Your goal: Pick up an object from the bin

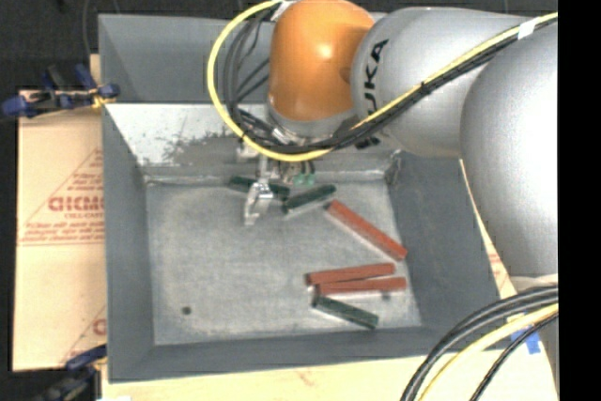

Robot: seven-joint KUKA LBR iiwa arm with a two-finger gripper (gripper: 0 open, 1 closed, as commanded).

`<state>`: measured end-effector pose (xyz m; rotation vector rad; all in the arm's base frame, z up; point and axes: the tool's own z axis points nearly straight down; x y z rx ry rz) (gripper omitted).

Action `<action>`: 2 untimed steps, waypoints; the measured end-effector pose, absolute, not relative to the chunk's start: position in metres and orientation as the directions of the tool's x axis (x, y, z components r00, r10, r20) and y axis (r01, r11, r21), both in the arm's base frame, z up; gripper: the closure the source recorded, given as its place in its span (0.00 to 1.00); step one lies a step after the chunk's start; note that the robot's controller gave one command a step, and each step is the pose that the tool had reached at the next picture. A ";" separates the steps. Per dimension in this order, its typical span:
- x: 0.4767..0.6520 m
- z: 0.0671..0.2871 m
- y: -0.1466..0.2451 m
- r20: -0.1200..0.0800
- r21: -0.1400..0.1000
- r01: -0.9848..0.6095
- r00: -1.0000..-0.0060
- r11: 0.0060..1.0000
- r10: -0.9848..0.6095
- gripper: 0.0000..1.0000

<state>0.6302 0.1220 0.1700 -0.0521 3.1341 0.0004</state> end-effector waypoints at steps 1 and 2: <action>0.637 0.129 0.121 0.002 -0.002 -0.122 -0.993 0.993 -0.122 0.00; 0.649 0.081 0.056 -0.008 0.004 -0.102 -0.995 0.995 -0.102 1.00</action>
Offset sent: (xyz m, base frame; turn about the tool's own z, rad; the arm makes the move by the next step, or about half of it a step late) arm 0.0132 -0.0671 -0.1000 -0.0728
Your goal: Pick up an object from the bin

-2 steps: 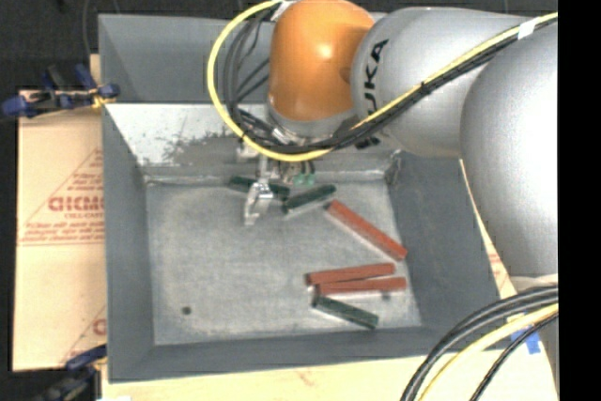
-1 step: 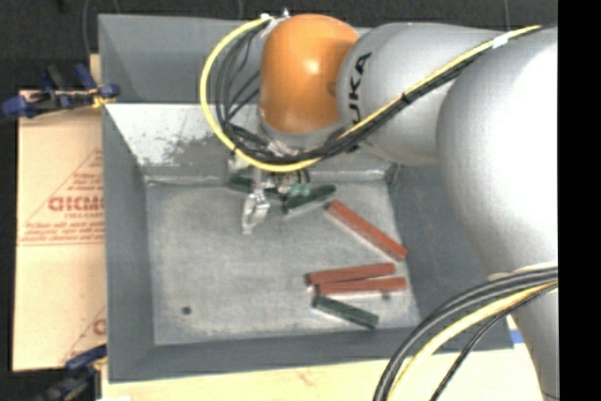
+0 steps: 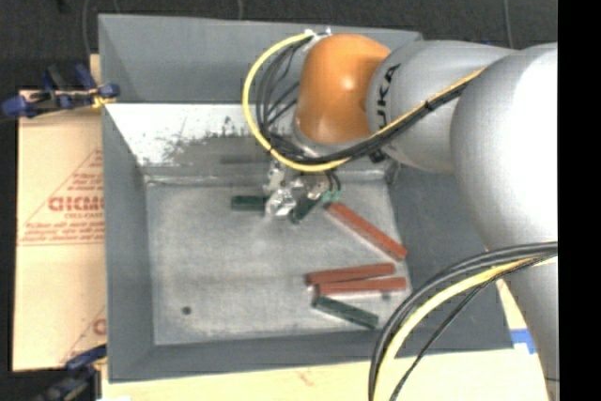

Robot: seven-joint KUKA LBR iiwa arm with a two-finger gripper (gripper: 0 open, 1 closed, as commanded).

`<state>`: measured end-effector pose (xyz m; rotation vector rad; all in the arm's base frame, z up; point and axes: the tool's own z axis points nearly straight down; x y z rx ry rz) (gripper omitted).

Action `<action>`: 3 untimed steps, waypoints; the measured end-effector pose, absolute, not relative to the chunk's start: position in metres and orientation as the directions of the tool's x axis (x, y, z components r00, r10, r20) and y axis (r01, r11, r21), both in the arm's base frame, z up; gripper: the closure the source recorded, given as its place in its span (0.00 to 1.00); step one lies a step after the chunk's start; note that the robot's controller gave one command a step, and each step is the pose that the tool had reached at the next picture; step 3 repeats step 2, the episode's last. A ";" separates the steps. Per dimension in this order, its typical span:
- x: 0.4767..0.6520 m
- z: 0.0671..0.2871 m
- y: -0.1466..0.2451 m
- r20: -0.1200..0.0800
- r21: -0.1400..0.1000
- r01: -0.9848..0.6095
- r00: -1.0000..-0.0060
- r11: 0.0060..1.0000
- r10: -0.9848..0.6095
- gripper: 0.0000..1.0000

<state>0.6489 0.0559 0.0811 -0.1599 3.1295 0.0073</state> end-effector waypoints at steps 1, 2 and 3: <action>0.649 0.081 0.056 -0.008 0.004 -0.101 -0.995 0.995 -0.101 1.00; 0.636 0.231 0.047 -0.009 -0.001 -0.142 -0.990 0.990 -0.142 1.00; 0.636 0.231 0.047 -0.009 -0.001 -0.142 -0.990 0.990 -0.142 1.00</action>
Offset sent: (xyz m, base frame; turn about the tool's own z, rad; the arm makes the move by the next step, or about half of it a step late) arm -0.0156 -0.0078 0.1469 -0.0442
